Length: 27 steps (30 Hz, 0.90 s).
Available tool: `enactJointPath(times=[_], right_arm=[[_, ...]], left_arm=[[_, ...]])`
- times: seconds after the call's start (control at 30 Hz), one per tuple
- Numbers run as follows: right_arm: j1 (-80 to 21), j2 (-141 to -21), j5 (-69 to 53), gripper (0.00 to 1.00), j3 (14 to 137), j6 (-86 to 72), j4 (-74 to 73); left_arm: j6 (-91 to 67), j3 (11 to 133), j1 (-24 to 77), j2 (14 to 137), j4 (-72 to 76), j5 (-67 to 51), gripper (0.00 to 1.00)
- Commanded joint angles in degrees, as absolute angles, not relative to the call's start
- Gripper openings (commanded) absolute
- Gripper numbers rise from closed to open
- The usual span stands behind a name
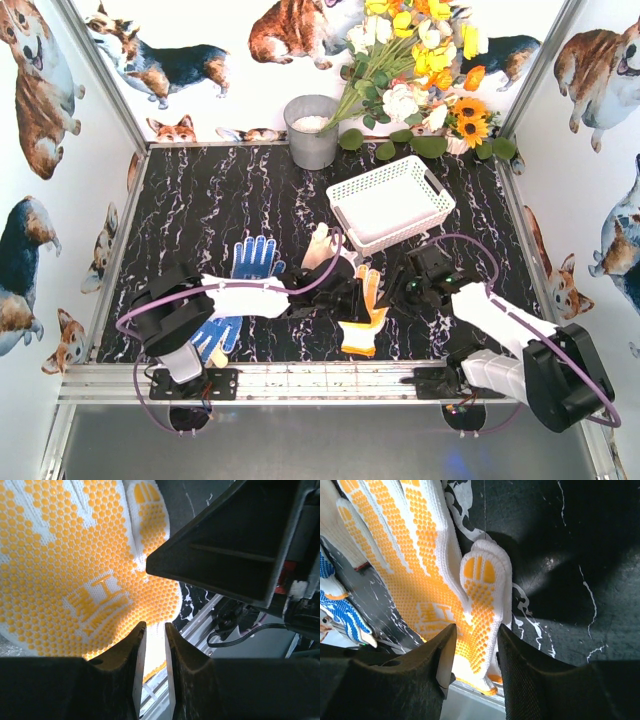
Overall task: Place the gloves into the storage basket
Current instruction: Pair the glove with the glove.
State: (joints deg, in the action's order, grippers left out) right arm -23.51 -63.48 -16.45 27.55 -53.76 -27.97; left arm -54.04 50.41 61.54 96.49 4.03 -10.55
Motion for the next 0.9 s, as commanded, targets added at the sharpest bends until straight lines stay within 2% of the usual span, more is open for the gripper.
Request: enactJointPath(times=[0.0, 0.17, 0.3, 0.53, 0.87], right_arm=[[-23.29, -65.00, -17.33, 0.39, 26.51, -55.45, -21.33], [-23.29, -65.79, -16.19, 0.34, 24.76, -56.71, -17.58], [-23.29, -64.53, -14.72, 0.34, 24.26, -57.19, -16.28], [-23.29, -64.42, -10.70, 0.33, 25.88, -55.50, -18.21], [-23.29, -67.74, -8.73, 0.26, 28.65, -51.94, -19.14]], left_arm=[[-53.54, 50.12, 61.74, 98.39, 5.49, -12.80, 0.15], [-52.38, 49.58, 61.70, 100.38, 5.32, -13.01, 0.14], [-51.69, 49.57, 61.70, 101.89, 4.97, -13.01, 0.13], [-51.43, 49.06, 61.70, 102.42, 4.40, -12.40, 0.13], [-50.80, 49.70, 61.71, 102.35, 3.15, -11.96, 0.13]])
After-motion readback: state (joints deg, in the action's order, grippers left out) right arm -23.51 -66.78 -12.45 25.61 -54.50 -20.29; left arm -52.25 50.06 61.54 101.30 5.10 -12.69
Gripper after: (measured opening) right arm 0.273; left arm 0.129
